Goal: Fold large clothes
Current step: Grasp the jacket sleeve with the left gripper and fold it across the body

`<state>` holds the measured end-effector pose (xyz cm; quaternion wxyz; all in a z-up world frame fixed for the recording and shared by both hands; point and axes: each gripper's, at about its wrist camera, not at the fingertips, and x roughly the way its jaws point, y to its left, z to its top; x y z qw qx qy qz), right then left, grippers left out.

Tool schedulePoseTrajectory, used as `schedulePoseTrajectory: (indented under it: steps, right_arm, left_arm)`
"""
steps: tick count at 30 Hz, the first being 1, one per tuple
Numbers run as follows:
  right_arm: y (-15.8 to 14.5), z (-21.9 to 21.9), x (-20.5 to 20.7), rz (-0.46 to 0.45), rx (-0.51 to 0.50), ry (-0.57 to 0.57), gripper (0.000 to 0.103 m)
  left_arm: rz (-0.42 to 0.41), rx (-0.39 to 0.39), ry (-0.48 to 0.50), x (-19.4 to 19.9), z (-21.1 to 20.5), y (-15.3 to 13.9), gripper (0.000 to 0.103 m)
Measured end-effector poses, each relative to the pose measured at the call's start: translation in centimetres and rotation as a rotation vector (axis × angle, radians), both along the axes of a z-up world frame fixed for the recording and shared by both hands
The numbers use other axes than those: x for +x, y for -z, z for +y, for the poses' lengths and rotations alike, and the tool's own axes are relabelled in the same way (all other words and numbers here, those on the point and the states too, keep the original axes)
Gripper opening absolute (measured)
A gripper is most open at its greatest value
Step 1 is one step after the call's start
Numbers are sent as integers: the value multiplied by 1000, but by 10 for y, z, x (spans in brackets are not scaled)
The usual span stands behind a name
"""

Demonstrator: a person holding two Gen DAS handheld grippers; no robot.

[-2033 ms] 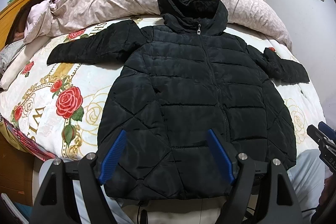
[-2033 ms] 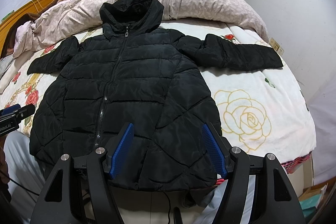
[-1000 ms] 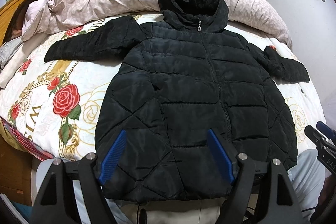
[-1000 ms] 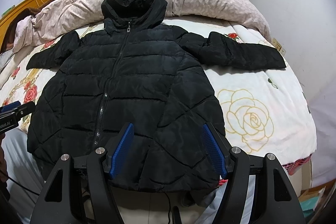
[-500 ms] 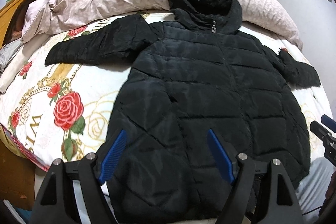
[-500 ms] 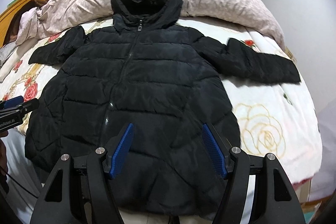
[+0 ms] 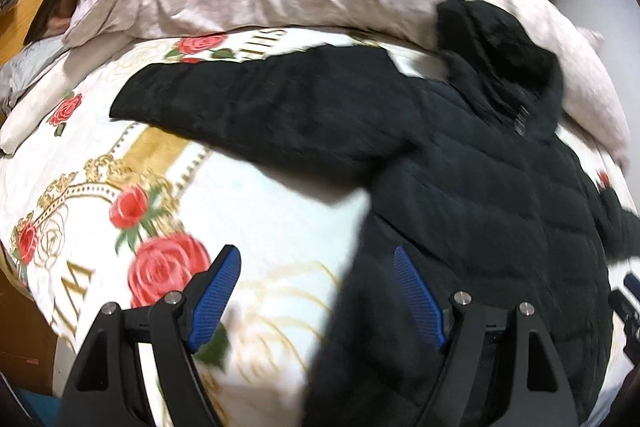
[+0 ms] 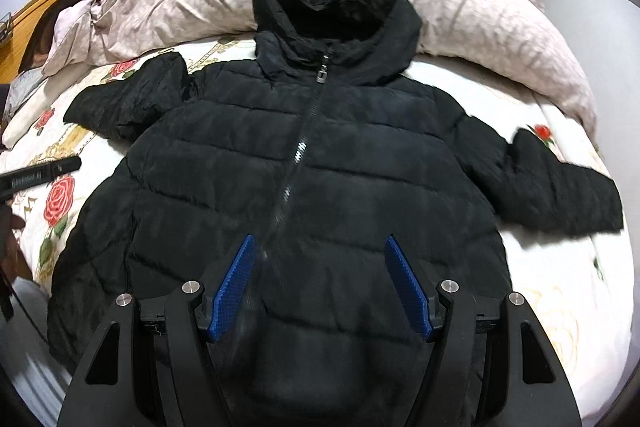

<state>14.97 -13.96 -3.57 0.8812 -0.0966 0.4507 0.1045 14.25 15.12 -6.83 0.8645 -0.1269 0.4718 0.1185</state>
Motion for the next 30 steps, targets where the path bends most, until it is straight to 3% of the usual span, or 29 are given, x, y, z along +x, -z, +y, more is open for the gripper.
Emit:
schedulePoseTrajectory:
  steps: [17, 21, 24, 27, 30]
  right_arm:
    - [50, 26, 70, 62, -45, -25, 68]
    - [62, 28, 78, 79, -53, -29, 68]
    - [69, 29, 83, 88, -56, -29, 68]
    - [74, 28, 86, 92, -57, -24, 68]
    - [74, 26, 86, 89, -57, -19, 68]
  left_arm:
    - [7, -51, -305, 86, 178, 73, 81]
    - [-27, -80, -342, 94, 198, 83, 81]
    - [-54, -59, -331, 102, 204, 87, 83]
    - [-68, -43, -321, 110, 206, 90, 76]
    - [-80, -30, -311, 115, 205, 86, 55]
